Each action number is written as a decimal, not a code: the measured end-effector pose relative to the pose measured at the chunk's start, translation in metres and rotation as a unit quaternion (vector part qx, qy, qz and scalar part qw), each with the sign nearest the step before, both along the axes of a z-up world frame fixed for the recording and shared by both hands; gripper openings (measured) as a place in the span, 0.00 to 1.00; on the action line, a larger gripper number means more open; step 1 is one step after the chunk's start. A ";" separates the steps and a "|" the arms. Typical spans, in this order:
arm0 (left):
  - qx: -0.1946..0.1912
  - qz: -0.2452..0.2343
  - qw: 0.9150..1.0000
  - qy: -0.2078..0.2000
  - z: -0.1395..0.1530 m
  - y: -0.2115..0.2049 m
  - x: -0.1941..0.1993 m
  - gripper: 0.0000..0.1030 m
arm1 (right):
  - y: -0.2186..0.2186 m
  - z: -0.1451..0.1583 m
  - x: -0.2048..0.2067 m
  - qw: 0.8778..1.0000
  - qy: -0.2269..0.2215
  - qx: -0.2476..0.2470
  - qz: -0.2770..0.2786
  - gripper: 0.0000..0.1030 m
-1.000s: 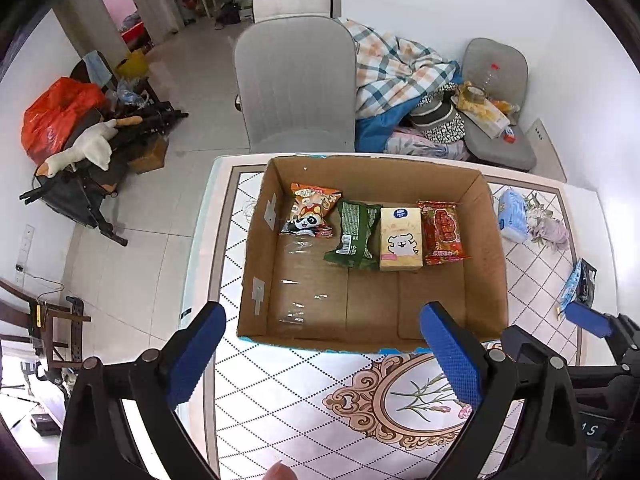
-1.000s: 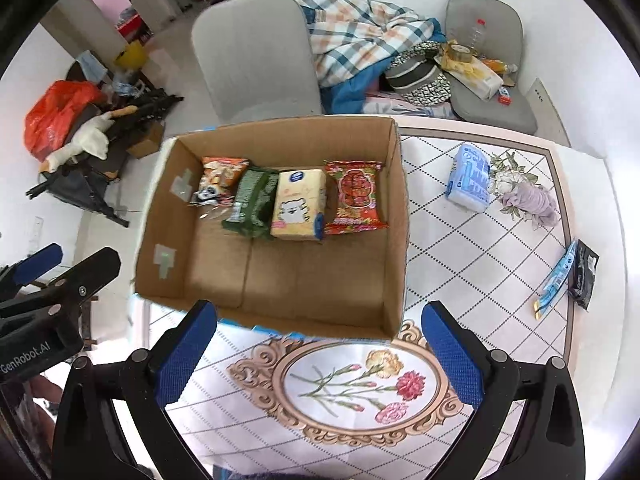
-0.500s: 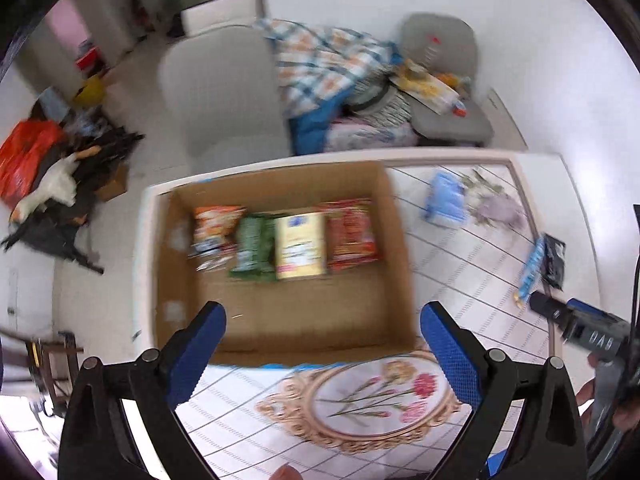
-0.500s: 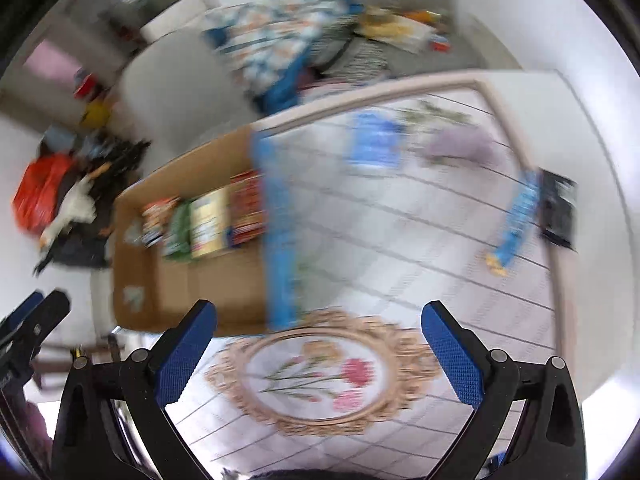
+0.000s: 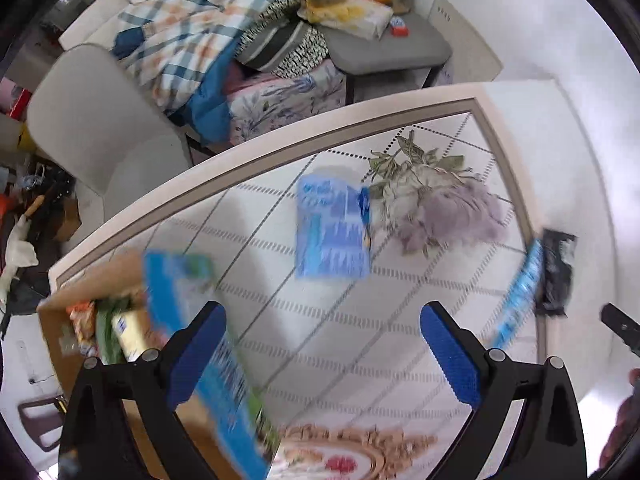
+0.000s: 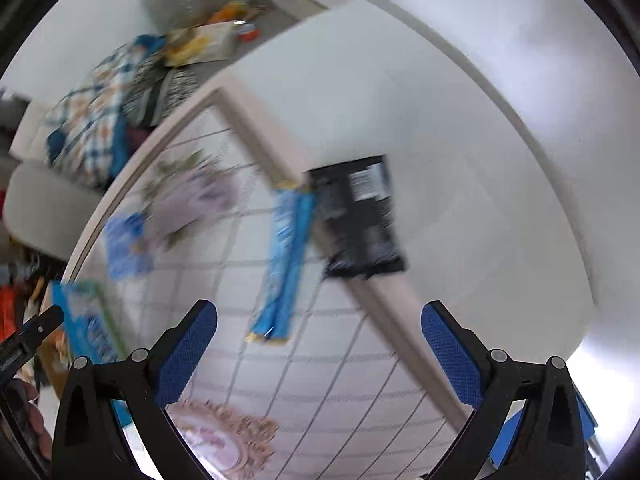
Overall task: Organize soft objects
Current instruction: 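Grasp the blue-white wipes pack with the left gripper while the right grasps the black packet, then carry both packs into the box and open both grippers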
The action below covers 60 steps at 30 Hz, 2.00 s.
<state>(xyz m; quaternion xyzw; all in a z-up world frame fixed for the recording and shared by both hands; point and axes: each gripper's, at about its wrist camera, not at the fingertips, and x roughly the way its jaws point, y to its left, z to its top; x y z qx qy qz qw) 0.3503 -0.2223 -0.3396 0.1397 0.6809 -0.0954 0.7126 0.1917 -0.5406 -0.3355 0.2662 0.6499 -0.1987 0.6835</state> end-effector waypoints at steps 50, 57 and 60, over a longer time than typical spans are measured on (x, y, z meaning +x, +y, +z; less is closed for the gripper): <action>-0.007 0.014 0.999 0.030 -0.053 -0.027 -0.012 0.37 | 0.004 -0.097 0.025 0.998 0.059 0.008 0.037 0.49; -0.072 0.010 0.997 -0.015 0.021 0.000 -0.060 0.37 | 0.055 -0.038 0.016 0.996 0.001 0.028 0.081 0.49; -0.092 0.016 0.995 -0.036 0.055 0.028 -0.077 0.37 | 0.099 -0.005 0.019 0.992 -0.023 0.041 0.114 0.49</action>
